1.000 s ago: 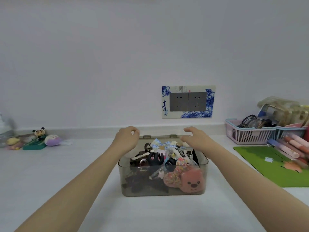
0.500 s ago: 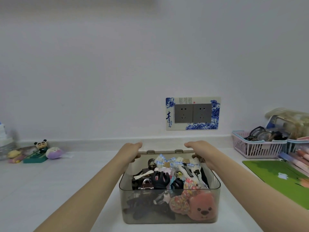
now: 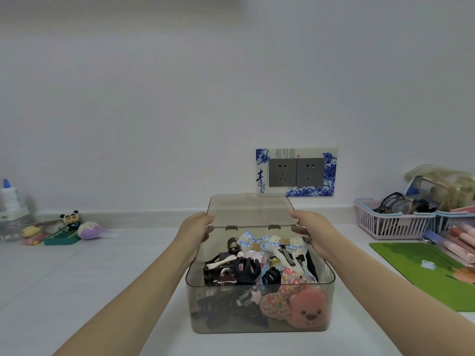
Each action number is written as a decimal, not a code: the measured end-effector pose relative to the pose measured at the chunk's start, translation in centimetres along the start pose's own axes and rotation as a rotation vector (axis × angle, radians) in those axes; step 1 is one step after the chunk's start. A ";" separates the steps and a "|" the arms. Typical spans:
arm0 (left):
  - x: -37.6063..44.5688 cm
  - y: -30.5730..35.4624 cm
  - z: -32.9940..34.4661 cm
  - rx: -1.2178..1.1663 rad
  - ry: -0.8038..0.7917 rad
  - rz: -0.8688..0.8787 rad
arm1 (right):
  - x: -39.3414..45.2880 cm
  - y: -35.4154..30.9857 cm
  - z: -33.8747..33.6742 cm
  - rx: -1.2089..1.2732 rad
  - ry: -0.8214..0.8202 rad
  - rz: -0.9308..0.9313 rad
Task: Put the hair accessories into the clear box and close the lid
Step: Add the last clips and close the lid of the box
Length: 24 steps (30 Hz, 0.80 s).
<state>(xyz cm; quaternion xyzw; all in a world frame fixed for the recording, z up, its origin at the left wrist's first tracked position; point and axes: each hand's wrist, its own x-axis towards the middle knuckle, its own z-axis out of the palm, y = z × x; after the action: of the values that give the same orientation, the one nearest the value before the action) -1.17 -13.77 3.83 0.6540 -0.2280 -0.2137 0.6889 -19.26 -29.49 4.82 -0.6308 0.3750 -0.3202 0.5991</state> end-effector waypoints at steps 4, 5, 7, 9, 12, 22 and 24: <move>-0.4 0.2 0.2 -0.008 0.015 0.059 | 0.4 0.2 -0.1 0.058 -0.006 -0.010; -0.6 0.3 0.2 -0.011 0.020 0.073 | 0.5 0.3 -0.1 0.083 -0.005 -0.007; -0.7 0.3 0.2 0.005 0.015 0.097 | 0.6 0.2 -0.1 0.143 0.002 0.005; -1.1 0.5 0.2 0.043 0.024 0.086 | 0.4 0.2 -0.3 0.169 0.013 -0.002; -1.6 0.4 -0.4 0.037 -0.021 0.089 | 0.0 0.4 -0.8 0.153 -0.016 -0.012; -4.3 0.9 -3.5 0.028 -0.111 0.046 | -1.5 0.3 -3.7 0.037 -0.104 -0.002; -5.1 0.5 -3.7 0.056 -0.134 0.061 | -2.0 0.6 -4.0 0.018 -0.147 -0.007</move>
<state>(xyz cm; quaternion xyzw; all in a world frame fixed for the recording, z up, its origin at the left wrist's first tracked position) -3.07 -7.75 4.03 0.6502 -0.2992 -0.2295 0.6596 -23.74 -29.79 4.63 -0.6484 0.3250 -0.2784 0.6297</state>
